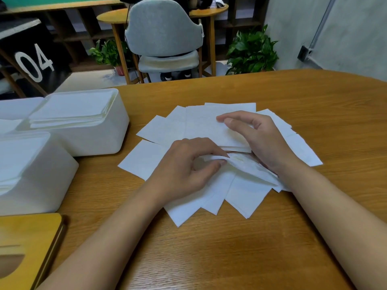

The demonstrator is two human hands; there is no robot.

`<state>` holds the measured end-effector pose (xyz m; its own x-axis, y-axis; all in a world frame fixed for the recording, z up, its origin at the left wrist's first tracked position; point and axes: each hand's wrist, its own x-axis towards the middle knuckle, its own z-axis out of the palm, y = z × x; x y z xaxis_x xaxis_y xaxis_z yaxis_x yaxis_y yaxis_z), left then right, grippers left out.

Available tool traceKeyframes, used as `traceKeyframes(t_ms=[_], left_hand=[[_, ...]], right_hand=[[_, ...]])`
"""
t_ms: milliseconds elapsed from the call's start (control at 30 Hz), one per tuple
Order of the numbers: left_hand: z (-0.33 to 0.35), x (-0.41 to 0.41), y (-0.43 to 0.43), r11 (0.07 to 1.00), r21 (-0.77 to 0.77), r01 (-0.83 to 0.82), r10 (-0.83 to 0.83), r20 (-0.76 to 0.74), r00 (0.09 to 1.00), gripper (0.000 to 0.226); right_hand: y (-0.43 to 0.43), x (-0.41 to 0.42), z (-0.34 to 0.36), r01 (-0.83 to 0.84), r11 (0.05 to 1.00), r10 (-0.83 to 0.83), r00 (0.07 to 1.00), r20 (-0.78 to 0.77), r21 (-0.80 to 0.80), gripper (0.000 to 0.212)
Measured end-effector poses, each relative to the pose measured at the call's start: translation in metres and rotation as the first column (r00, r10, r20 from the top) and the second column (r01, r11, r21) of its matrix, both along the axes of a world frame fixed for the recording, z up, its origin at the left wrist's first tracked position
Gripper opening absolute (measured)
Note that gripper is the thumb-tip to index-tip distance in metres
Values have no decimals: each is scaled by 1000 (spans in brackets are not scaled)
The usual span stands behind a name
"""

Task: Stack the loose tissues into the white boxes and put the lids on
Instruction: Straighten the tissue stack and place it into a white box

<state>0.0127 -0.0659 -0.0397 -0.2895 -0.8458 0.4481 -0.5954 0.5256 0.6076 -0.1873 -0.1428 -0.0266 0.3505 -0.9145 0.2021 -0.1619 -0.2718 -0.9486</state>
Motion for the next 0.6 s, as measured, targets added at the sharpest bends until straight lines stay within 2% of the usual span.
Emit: traceKeyframes(t_ms=[133, 267, 367, 433, 500, 600], left_hand=[[2, -1, 0, 1000, -29, -10, 9, -19, 1000, 12], [9, -1, 3, 999, -27, -34, 30, -114, 993, 8], [13, 3, 1, 994, 69, -85, 100, -254, 962, 6], [16, 8, -2, 984, 146, -104, 153, -376, 914, 7], [18, 12, -6, 965, 230, -126, 223, -469, 854, 15], [17, 16, -8, 923, 347, -169, 337, -515, 788, 23]], right_hand=[[-1, -1, 1, 12, 999, -13, 1000, 28, 34, 19], [0, -1, 3, 19, 999, -19, 1000, 21, 32, 20], [1, -1, 4, 24, 999, -25, 999, 21, 47, 25], [3, -1, 4, 2, 995, -8, 998, 63, 104, 39], [5, -1, 4, -61, 985, 37, 989, 146, 159, 54], [12, 1, 4, -172, 966, 113, 951, 289, 190, 67]])
